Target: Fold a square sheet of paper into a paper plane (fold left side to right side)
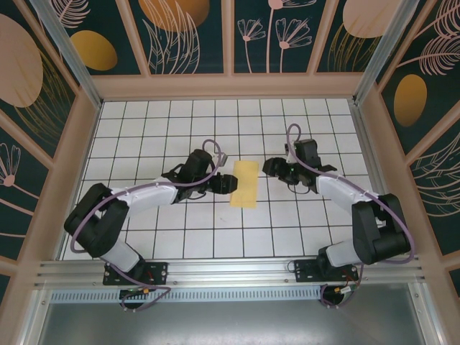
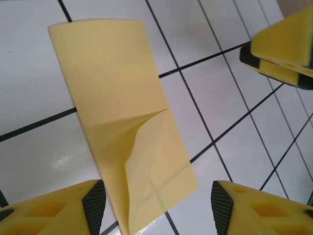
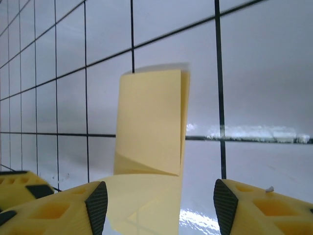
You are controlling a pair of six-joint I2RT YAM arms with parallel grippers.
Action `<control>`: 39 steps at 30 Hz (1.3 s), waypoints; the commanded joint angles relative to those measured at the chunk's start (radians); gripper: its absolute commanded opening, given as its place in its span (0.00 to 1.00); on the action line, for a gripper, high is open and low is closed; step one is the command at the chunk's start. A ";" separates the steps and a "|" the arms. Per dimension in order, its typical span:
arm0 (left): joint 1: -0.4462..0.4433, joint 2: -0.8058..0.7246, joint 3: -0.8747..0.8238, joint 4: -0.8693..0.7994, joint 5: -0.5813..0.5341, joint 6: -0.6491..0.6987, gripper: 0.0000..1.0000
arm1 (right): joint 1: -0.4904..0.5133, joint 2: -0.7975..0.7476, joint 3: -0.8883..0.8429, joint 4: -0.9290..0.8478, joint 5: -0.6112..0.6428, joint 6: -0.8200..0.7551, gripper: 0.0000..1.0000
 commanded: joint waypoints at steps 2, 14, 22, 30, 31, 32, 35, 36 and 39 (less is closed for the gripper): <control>-0.001 0.092 0.050 0.006 0.038 0.021 0.59 | 0.002 -0.006 -0.053 0.062 -0.051 0.025 0.62; -0.001 0.214 0.100 0.017 0.005 0.015 0.22 | 0.052 0.068 -0.067 0.096 -0.095 0.037 0.62; -0.001 0.129 0.053 0.018 -0.068 0.012 0.06 | 0.066 0.106 -0.070 0.184 -0.162 0.080 0.62; 0.001 0.131 0.045 0.032 -0.059 0.006 0.07 | 0.105 0.196 -0.060 0.309 -0.221 0.153 0.61; 0.000 0.132 0.046 0.031 -0.060 0.007 0.07 | 0.109 0.213 -0.056 0.323 -0.227 0.162 0.59; 0.000 0.133 0.046 0.030 -0.062 0.008 0.07 | 0.114 0.232 -0.052 0.340 -0.232 0.173 0.58; 0.000 0.135 0.045 0.033 -0.058 0.004 0.07 | 0.127 0.279 -0.042 0.390 -0.250 0.206 0.54; 0.001 0.134 0.044 0.036 -0.057 0.003 0.07 | 0.131 0.290 -0.041 0.412 -0.258 0.217 0.51; 0.001 0.129 0.043 0.038 -0.061 0.000 0.08 | 0.145 0.312 -0.042 0.494 -0.283 0.258 0.40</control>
